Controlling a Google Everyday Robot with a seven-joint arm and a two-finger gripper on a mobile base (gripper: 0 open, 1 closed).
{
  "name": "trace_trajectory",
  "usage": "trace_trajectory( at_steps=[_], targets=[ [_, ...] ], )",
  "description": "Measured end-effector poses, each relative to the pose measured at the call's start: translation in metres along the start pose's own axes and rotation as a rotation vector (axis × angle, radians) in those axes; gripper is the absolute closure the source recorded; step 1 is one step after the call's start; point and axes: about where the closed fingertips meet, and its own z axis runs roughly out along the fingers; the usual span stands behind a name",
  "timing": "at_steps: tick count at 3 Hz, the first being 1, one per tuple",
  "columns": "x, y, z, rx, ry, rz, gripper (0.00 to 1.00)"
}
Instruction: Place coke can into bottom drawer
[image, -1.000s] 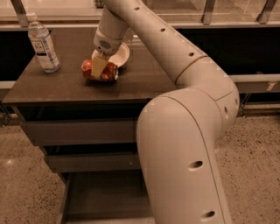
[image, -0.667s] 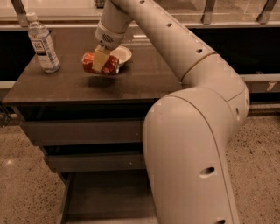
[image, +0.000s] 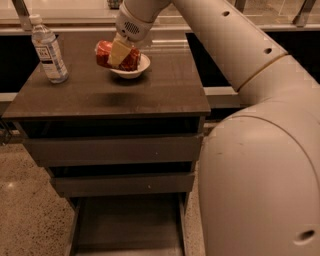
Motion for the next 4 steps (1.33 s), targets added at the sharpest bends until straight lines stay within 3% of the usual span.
trace_trajectory(
  at_steps=[1, 2, 3, 4],
  targets=[
    [-0.014, 0.018, -0.038, 0.081, -0.085, -0.023, 1.00],
    [-0.028, 0.073, -0.038, 0.057, -0.154, -0.056, 1.00],
    [-0.013, 0.161, 0.018, -0.157, -0.134, -0.105, 1.00],
    [-0.009, 0.165, 0.024, -0.166, -0.122, -0.106, 1.00]
  ],
)
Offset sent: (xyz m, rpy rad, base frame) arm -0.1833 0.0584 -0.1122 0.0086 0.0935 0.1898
